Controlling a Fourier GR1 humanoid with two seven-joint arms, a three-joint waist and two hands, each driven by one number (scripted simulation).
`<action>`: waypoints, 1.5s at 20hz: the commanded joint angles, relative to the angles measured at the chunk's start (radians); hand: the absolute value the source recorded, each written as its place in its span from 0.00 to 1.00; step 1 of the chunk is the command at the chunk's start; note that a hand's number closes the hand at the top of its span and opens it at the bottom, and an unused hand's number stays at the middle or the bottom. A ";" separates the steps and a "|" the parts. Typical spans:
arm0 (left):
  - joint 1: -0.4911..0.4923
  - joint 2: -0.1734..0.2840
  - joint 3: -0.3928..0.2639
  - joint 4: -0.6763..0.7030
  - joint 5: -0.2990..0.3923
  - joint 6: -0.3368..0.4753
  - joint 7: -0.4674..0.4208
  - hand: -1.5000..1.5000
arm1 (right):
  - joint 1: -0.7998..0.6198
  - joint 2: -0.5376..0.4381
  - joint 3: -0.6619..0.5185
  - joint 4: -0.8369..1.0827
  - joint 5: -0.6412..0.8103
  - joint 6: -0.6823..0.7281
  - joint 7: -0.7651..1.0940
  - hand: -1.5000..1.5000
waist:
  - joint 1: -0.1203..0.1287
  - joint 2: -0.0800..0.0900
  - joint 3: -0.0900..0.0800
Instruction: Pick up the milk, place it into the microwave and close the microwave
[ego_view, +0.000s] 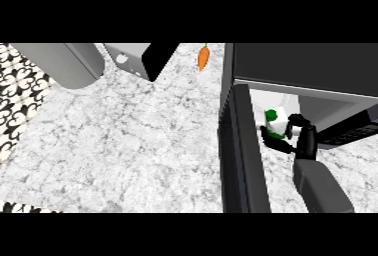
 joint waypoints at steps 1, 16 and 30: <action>-0.009 0.011 0.012 0.004 0.009 0.003 0.012 0.00 | -0.180 -0.154 0.023 0.040 0.045 0.041 0.138 1.00 | 0.061 0.039 0.010; -0.070 0.049 0.007 0.006 0.021 0.002 0.061 0.00 | -0.207 -0.045 0.143 0.000 0.071 -0.032 0.221 0.00 | 0.104 0.025 0.004; -0.121 0.061 -0.006 0.038 0.047 0.030 0.131 0.00 | -0.518 -0.020 0.166 0.083 0.076 0.013 0.439 0.00 | 0.019 0.019 0.010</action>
